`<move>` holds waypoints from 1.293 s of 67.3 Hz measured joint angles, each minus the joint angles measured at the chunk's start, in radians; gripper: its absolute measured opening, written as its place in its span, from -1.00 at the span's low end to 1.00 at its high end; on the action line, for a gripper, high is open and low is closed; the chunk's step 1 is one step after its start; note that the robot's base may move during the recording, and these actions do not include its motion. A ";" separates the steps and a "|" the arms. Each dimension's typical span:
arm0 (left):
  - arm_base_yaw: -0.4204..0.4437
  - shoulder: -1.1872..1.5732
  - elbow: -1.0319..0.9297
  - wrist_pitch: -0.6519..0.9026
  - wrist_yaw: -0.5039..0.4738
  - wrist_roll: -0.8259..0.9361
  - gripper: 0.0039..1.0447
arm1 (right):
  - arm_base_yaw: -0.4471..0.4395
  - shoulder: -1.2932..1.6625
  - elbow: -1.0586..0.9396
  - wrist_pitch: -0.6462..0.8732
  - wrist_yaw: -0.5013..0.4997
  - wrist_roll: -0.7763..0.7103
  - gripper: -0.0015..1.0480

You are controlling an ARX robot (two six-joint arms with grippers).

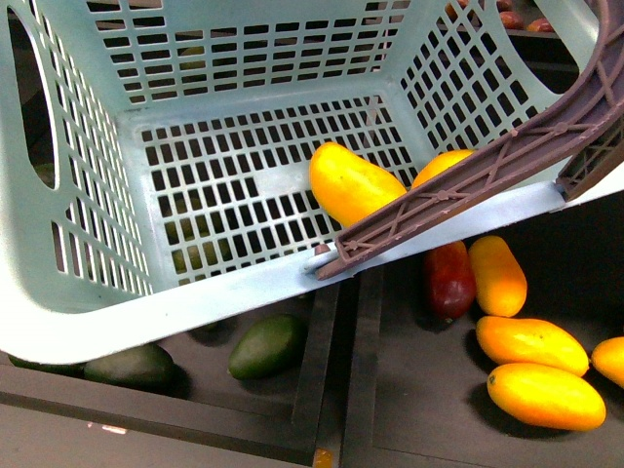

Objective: Pick lemon and mango into basket

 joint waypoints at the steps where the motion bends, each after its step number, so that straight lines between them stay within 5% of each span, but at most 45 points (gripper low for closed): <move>1: 0.000 0.000 0.000 0.000 0.000 0.000 -0.73 | 0.000 0.000 0.000 0.000 0.000 0.000 0.83; 87: 0.000 0.000 0.000 0.000 -0.003 -0.001 -0.73 | 0.000 -0.003 0.000 -0.003 0.000 -0.001 0.83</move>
